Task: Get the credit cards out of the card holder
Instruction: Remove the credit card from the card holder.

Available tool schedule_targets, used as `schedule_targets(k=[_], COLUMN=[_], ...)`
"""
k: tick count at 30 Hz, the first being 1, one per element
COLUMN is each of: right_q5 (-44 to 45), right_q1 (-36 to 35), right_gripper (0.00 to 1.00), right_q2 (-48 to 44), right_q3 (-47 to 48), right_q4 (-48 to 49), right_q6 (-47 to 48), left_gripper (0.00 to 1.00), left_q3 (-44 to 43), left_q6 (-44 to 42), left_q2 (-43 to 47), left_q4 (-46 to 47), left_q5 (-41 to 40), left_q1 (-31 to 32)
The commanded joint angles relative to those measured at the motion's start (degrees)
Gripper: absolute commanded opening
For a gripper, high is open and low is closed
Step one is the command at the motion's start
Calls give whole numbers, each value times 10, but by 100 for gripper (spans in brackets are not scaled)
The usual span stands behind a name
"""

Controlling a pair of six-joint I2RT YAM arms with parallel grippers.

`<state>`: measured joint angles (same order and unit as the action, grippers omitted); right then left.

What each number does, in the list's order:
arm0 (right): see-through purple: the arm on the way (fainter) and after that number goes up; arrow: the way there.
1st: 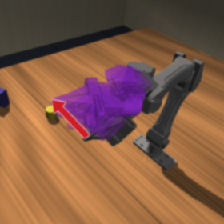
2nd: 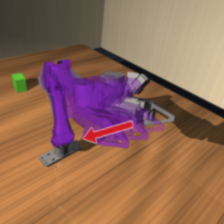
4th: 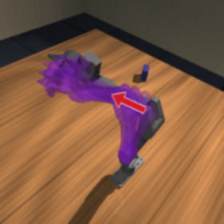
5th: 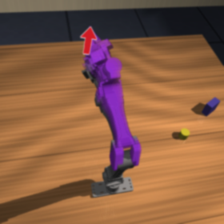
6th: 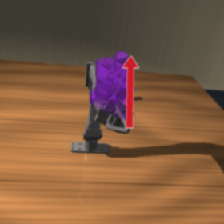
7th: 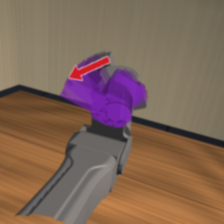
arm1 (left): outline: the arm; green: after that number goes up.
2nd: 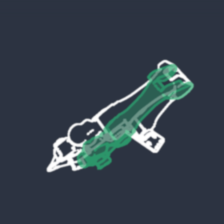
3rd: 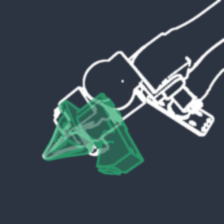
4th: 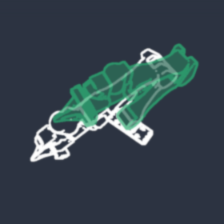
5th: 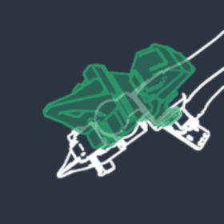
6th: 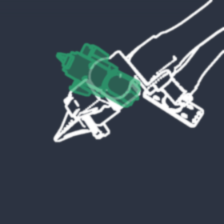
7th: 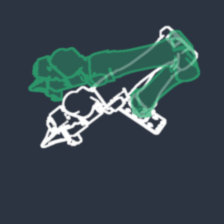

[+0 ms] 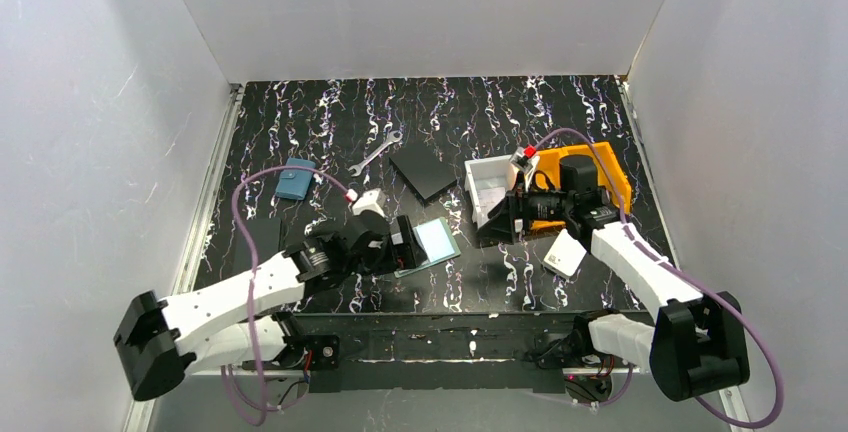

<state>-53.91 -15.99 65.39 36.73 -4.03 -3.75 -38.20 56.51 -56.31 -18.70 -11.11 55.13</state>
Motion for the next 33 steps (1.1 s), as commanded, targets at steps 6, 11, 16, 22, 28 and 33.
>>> schedule_targets(k=[6, 11, 16, 22, 28, 33], right_q5=[-9, -5, -3, -2, -4, -3], right_q1=[7, 7, 7, 7, 7, 7], right_gripper=[98, 98, 98, 98, 98, 98], right_q2=[-56, -55, -50, -52, -47, -47], right_q3=[-3, -6, -5, -7, -6, -5], right_q4=[67, 61, 62, 62, 63, 63], right_q6=[6, 21, 23, 24, 25, 25], left_gripper=[83, 75, 63, 62, 63, 64], left_q3=[-32, -55, -71, -96, -118, -129], left_q6=[-58, -42, -38, -23, -12, 2], left_q2=[-138, -173, -204, -235, -276, -295], left_q4=[61, 21, 23, -12, -28, -45], left_q5=[111, 101, 108, 75, 72, 70], left_q1=[-77, -81, -81, -84, -92, -95])
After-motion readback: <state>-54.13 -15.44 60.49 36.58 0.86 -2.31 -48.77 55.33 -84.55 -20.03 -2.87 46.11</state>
